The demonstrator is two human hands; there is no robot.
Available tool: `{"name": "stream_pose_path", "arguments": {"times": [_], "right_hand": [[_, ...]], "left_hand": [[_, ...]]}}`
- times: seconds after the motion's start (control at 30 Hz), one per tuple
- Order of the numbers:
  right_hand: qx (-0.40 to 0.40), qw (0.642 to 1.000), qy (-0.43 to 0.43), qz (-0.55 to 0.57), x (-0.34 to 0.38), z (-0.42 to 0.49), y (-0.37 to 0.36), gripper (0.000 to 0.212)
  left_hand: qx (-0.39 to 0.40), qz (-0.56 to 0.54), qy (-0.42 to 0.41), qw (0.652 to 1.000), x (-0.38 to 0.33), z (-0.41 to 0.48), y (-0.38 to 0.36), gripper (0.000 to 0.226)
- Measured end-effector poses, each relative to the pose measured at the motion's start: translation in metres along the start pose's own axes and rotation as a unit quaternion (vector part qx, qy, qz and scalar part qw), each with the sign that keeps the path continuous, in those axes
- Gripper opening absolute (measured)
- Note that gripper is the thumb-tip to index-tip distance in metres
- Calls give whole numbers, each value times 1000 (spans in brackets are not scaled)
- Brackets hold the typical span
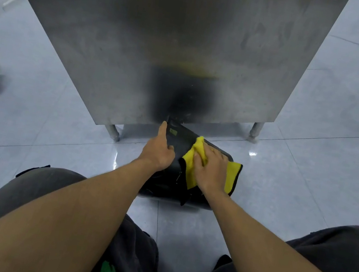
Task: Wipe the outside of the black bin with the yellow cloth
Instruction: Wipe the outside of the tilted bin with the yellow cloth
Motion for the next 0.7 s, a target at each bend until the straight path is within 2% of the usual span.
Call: {"name": "stream_pose_path", "arguments": {"times": [0.13, 0.23, 0.33, 0.43, 0.5, 0.6, 0.67, 0.7], "right_hand": [[41, 986, 153, 56, 25, -2, -2, 47], [31, 984, 166, 62, 23, -5, 0, 47], [-1, 998, 63, 14, 9, -3, -3, 52], [-37, 998, -41, 9, -8, 1, -2, 52], [-50, 991, -126, 8, -23, 1, 5, 46], [-41, 965, -259, -2, -40, -1, 10, 42], [-38, 961, -273, 4, -39, -2, 8, 41], [-43, 967, -252, 7, -36, -3, 8, 41]], "left_hand": [[-6, -42, -13, 999, -10, 1, 0, 72], [-28, -79, -25, 996, -13, -1, 1, 46], [-32, -74, -45, 996, -15, 0, 3, 43], [-3, -70, -52, 996, -12, 0, 4, 63], [20, -59, -44, 997, -7, -3, 2, 76], [33, -25, -49, 998, -6, -5, -1, 79], [36, -23, -51, 998, -8, -4, -2, 79], [35, -25, -49, 998, -8, -3, -3, 79]]}}
Point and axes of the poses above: each hand's wrist, its own z-axis towards the middle knuckle, its own y-axis out of the back of the hand, x = y × z, the point moved 2 cm from there along z, towards the middle knuckle, and after that the axes turned 1 degree about x, right-handed, at the moved point
